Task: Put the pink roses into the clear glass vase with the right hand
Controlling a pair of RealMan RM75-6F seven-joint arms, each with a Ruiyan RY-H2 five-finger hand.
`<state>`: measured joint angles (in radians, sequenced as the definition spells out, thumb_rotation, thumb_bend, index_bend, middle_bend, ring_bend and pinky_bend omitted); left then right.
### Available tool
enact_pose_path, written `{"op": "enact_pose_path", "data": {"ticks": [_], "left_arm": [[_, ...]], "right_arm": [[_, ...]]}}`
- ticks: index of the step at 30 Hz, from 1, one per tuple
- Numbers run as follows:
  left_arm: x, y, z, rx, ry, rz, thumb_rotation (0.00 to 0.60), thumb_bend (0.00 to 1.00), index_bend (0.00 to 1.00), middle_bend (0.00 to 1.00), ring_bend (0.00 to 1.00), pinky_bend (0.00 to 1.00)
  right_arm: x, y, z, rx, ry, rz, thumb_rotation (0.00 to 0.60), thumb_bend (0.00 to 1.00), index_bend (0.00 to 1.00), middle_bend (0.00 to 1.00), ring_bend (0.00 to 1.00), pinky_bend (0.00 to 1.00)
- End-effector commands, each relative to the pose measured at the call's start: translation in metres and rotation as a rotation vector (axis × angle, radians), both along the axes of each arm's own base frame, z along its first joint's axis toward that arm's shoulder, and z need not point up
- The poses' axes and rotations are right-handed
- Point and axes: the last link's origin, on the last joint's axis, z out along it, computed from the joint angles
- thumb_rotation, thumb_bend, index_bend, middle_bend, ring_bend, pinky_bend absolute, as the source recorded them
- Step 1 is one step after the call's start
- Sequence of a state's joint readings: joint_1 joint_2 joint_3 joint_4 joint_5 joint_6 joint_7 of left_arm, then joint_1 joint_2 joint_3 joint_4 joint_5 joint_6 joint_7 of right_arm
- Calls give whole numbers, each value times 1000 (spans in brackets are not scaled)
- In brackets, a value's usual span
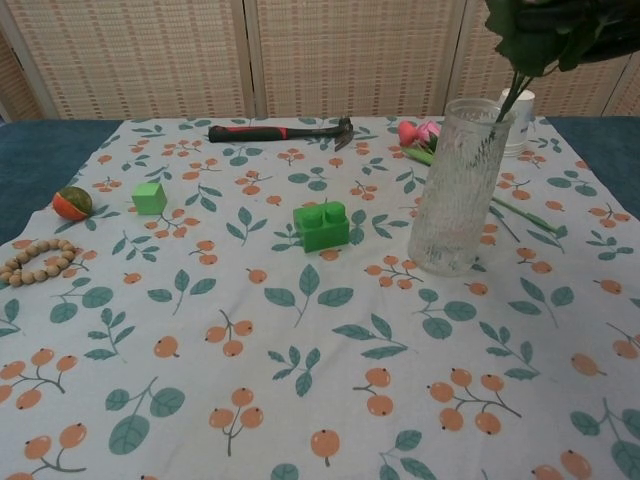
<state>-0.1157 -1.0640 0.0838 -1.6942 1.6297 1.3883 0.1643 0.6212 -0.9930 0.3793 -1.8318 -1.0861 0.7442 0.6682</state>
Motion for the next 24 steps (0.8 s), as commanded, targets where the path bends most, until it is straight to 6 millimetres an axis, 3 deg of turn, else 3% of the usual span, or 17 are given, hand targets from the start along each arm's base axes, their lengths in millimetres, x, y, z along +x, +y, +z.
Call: {"op": "enact_pose_path", "data": {"ticks": [1,3,5,12,16,20,24], "left_arm": [[0,0,0,1,0,-1,600,335,54,59,105,337],[0,0,0,1,0,-2,600,335,54,59,104,339],[0,0,0,0,-1,-3,600,334,54,58,104,340],[0,0,0,1,-1,-4,600,335,54,58,105,340],[0,0,0,-1,-1,-5,600,334,54,58,105,340],[0,0,-1,-3,0,-5,600,334,54,58,105,340],[0,0,-2,-7,2,-8,600,334,54,58,105,340]], "right_arm": [[-6,-3,-8,43,10,-13,600,160,196,904,990,1000],[-10,-3,-10,64,19,-21,600,107,52,904,986,1000],[-13,-3,-10,85,36,-22,600,70,1,904,979,1000],[-26,2,-3,82,138,2,600,24,0,904,955,1000],[-42,14,15,41,266,19,600,15,0,904,920,1000],[-65,26,39,-105,413,3,600,14,0,885,887,1000],[-78,31,49,-233,482,-56,600,14,0,867,871,1000]]}}
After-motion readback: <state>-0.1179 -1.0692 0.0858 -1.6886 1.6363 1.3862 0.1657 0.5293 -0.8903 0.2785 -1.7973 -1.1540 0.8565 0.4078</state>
